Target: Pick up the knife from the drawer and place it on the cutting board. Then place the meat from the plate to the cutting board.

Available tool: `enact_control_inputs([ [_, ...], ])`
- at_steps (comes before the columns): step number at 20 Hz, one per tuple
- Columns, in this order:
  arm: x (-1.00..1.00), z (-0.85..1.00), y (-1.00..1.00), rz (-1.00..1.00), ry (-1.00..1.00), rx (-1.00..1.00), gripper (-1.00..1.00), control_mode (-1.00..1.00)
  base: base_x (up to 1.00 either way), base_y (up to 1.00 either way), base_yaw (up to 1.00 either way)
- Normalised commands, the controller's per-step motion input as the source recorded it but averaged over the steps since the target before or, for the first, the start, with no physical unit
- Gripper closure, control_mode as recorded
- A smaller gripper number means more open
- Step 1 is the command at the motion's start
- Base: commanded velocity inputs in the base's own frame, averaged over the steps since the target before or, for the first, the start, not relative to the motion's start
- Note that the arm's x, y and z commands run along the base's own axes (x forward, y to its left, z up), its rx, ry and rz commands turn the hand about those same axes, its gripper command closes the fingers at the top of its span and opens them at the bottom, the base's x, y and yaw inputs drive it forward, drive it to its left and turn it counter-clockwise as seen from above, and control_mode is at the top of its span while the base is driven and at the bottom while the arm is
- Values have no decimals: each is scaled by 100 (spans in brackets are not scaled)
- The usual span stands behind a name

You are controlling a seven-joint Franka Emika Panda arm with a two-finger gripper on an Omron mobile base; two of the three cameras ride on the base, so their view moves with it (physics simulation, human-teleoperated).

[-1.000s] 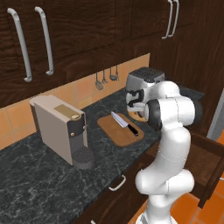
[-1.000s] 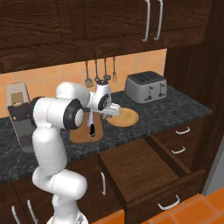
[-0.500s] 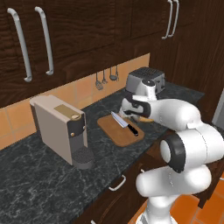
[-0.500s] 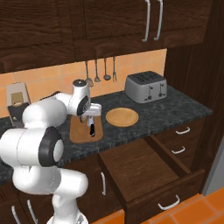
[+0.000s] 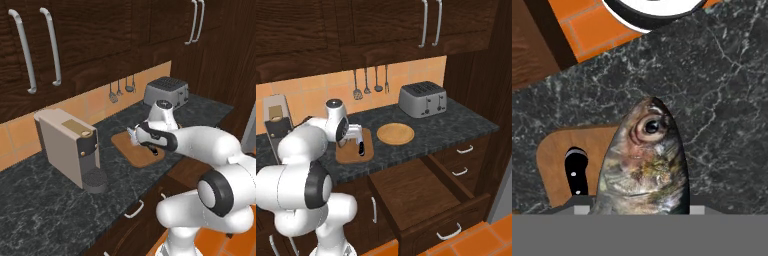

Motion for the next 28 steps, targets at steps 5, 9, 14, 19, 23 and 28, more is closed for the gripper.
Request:
enact_control_inputs([
  [5,17,-19,6,0,0,-13,100,-100,0,0,0],
  [9,0,-19,8,0,0,-9,100,-100,0,0,0],
  [14,12,-5,1,0,0,-3,100,-100,0,0,0],
  [19,5,-10,0,0,0,0,100,-100,0,0,0],
  [23,4,-14,0,0,0,0,-100,-100,0,0,0],
  [28,1,-2,0,0,-3,0,-100,-100,0,0,0],
])
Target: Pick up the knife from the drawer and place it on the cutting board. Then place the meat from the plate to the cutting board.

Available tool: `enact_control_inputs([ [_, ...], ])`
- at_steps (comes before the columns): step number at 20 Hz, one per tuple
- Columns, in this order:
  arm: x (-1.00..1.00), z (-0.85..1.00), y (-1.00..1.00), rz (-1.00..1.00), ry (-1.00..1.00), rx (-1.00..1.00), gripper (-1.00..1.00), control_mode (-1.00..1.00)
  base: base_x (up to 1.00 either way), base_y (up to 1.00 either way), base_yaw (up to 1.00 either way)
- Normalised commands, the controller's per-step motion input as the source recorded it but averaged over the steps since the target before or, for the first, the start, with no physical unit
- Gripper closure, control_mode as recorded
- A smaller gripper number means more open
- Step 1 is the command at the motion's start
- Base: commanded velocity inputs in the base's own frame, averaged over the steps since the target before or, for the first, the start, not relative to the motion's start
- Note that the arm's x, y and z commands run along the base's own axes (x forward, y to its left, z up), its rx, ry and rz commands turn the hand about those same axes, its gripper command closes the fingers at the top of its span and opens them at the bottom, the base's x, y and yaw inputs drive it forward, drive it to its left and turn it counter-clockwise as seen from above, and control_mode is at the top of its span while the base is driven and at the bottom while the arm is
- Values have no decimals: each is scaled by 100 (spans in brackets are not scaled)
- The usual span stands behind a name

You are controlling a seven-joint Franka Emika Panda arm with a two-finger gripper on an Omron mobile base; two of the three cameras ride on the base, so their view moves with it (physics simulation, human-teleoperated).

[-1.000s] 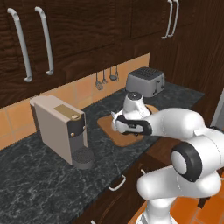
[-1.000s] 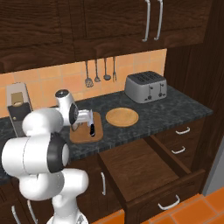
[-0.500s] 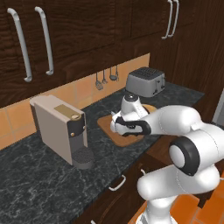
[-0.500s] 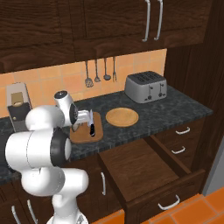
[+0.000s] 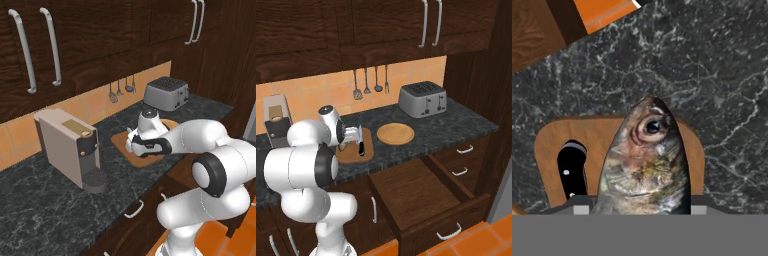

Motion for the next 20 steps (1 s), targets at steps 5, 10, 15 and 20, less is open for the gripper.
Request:
enact_control_inputs([
  [5,0,0,0,0,-1,0,-100,-100,0,0,0],
  [10,0,3,0,0,0,0,-100,-100,0,0,0],
  [15,-39,35,0,-1,0,2,-100,-100,0,0,0],
  [20,-49,70,-26,-15,0,13,-100,-100,0,0,0],
])
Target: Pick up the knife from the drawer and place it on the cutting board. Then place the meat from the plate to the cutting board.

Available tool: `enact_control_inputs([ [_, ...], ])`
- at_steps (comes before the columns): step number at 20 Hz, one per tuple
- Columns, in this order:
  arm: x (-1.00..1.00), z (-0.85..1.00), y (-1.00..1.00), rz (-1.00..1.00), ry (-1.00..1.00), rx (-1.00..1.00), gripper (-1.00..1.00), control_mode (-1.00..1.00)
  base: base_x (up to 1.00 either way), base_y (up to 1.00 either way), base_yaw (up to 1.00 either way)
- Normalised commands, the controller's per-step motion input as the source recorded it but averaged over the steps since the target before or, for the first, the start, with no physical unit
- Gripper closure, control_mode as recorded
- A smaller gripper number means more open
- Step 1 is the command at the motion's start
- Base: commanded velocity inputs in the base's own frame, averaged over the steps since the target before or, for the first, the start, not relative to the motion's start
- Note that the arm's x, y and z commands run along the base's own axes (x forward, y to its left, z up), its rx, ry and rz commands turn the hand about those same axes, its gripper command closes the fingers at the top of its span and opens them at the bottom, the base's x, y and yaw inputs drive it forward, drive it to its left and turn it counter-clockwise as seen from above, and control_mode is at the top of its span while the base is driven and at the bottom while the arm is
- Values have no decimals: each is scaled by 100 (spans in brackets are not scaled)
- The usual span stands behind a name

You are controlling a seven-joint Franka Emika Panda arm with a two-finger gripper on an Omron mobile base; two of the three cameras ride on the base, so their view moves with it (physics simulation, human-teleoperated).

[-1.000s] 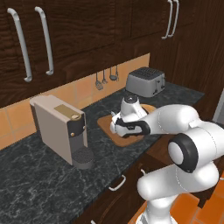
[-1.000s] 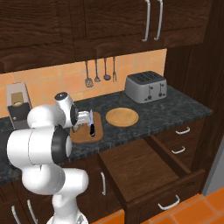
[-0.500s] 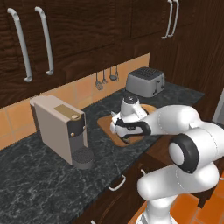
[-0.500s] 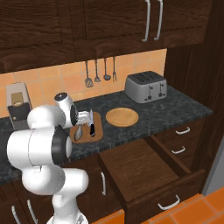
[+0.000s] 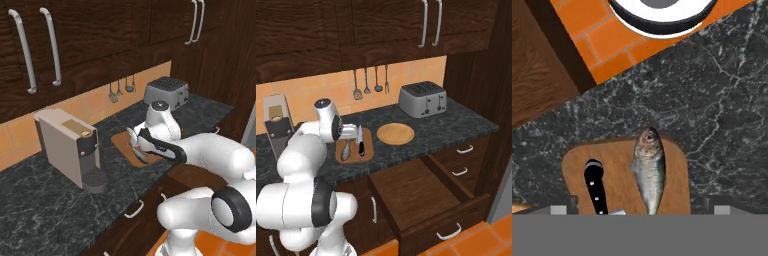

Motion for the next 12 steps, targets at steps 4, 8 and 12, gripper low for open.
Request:
enact_control_inputs([
  [4,-60,65,-50,-23,0,17,-100,-100,0,0,0],
  [8,-85,17,-57,-26,1,14,-100,-100,0,0,0],
  [12,-100,16,-53,-28,0,14,-100,-100,0,0,0],
])
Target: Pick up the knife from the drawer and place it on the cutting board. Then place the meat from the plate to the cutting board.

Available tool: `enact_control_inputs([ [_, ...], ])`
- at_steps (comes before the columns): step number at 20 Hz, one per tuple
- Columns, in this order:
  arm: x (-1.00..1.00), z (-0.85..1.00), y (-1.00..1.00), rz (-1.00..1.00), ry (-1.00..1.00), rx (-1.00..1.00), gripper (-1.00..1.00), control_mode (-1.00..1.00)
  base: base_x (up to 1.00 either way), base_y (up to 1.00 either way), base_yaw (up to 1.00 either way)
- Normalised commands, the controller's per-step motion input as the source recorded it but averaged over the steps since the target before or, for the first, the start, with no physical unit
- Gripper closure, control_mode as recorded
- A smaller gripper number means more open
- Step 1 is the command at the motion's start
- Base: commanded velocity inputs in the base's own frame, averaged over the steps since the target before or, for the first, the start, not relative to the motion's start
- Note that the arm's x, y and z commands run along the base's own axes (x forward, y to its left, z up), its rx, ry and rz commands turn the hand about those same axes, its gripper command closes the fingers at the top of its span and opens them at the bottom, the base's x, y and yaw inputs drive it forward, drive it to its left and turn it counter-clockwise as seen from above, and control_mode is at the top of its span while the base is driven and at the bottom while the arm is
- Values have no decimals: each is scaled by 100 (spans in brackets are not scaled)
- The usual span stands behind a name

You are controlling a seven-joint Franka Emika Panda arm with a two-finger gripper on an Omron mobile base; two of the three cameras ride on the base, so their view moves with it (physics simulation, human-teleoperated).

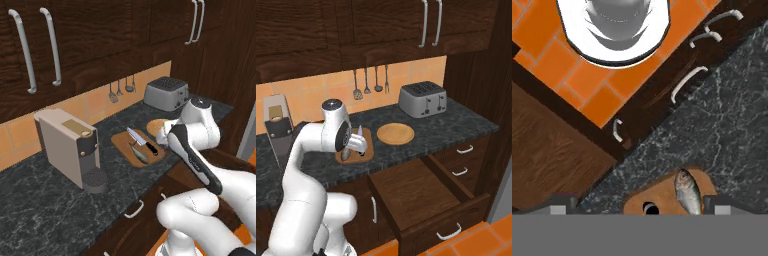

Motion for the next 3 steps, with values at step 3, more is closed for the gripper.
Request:
enact_control_inputs([
  [3,-100,16,-42,-23,0,11,-100,-100,0,0,0],
])
